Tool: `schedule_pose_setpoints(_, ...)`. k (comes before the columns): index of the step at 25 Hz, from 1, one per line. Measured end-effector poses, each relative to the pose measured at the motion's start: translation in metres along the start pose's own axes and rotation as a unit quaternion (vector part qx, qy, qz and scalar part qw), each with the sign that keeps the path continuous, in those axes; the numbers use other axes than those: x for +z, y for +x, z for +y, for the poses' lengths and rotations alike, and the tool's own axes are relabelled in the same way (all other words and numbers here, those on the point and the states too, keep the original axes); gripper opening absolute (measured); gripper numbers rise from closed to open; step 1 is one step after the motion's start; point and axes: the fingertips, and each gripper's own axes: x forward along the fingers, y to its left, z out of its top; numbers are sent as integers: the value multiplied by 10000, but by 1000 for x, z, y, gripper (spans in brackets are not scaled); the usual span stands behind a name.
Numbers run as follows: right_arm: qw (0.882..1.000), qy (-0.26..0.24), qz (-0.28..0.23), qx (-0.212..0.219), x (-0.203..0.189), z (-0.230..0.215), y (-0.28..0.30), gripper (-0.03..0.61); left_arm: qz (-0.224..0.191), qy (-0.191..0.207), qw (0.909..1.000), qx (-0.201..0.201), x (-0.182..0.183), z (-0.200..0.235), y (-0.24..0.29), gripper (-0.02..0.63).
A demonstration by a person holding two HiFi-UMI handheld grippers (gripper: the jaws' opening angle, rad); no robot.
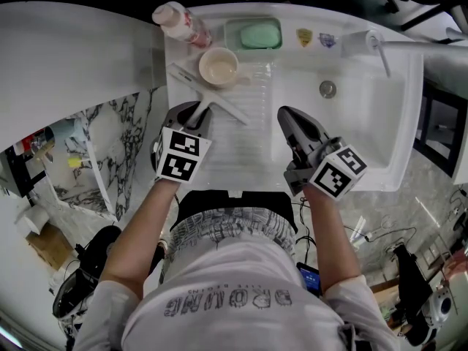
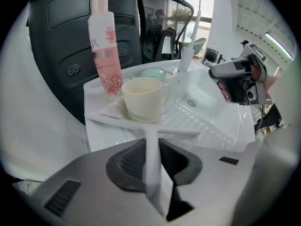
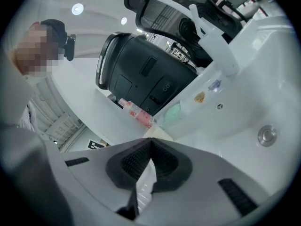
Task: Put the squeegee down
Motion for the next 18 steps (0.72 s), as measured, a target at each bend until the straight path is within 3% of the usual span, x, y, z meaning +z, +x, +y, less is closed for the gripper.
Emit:
schedule_pose_setpoints(12, 10000, -17, 40, 22, 0, 3, 3, 8, -46, -9, 10000, -18, 1, -1, -1, 99)
schedule_pose_setpoints(18, 9999, -66, 80, 49, -1, 10, 5, 8, -93, -66, 9998, -155, 1, -4, -2, 139)
